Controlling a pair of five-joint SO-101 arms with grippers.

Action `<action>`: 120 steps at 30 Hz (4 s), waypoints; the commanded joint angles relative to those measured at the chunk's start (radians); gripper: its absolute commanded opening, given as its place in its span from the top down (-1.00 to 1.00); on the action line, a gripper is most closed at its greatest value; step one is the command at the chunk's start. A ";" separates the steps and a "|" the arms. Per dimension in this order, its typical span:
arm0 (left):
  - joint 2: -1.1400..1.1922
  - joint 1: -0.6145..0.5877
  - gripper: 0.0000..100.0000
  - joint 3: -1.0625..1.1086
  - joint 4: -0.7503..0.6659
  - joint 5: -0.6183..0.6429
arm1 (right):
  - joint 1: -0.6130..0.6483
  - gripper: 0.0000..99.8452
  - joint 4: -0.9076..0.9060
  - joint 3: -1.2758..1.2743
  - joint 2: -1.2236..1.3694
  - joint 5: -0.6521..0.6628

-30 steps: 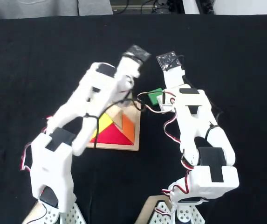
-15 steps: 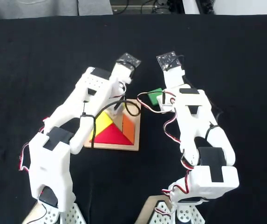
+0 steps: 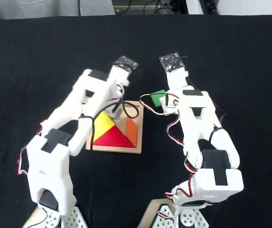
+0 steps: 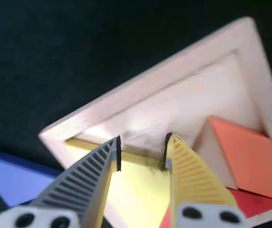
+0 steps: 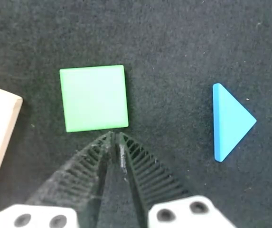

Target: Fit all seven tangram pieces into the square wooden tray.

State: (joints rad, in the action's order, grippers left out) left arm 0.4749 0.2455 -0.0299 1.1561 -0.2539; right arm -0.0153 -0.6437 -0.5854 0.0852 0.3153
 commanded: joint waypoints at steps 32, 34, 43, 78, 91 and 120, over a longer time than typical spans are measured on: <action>-0.887 -0.309 0.65 0.266 0.109 0.101 | 0.003 0.98 0.020 0.031 -0.005 -0.008; -0.979 -0.348 0.65 0.331 0.141 0.101 | 0.003 0.98 0.020 0.031 -0.001 -0.009; -1.313 -0.483 0.65 0.748 0.018 0.107 | 0.003 0.98 0.051 0.038 0.045 -0.008; -1.014 -0.352 0.66 0.885 -0.140 0.107 | 0.003 0.98 0.048 0.033 0.045 -0.009; -0.927 -0.565 0.66 1.086 -0.505 0.204 | -0.006 0.98 0.023 0.050 -0.001 -0.014; -0.928 -0.567 0.66 1.110 -0.509 0.204 | 0.106 0.98 -1.117 1.491 0.142 -0.015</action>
State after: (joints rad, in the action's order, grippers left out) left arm -0.4442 -0.3161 1.0856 0.6605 -0.0621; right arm 0.0706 -1.7238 0.7986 0.1895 0.3138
